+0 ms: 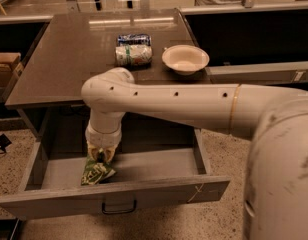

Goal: Pick green jalapeno chip bag from top drawer and place on counter

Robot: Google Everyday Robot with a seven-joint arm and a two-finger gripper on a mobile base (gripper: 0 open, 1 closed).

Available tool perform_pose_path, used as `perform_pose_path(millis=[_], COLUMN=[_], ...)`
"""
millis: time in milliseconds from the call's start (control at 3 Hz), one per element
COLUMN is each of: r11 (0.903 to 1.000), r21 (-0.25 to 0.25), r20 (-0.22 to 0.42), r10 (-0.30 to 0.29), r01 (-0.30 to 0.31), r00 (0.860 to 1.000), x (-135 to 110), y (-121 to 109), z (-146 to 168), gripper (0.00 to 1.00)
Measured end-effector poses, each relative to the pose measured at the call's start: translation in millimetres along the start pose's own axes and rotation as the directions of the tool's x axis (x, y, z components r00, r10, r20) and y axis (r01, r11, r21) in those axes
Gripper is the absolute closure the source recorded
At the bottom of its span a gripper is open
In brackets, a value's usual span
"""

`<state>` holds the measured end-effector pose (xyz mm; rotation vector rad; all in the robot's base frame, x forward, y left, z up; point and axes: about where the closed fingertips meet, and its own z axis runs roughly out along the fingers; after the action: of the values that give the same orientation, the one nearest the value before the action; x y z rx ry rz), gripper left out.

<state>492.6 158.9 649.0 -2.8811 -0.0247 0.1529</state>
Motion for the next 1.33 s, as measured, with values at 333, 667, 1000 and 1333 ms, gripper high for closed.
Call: perform_pose_path(millis=[333, 667, 1000, 1333], r11=[0.994, 0.9853, 0.9805, 0.9821], r21=[0.099, 0.143, 0.139, 0.087], r20=[-0.021, -0.129, -0.188, -0.218], r10=[-0.044, -0.075, -0.112, -0.145], r01=[0.046, 0.093, 0.14, 0.167], r00=[0.999, 0.989, 0.976, 0.965], x=[-2.7, 6.6, 20.5, 36.2], y=[-16.6, -48.8, -77.3, -102.2], z=[-31.9, -126.8, -199.4, -249.5], gripper=[1.0, 1.0, 1.0, 1.0])
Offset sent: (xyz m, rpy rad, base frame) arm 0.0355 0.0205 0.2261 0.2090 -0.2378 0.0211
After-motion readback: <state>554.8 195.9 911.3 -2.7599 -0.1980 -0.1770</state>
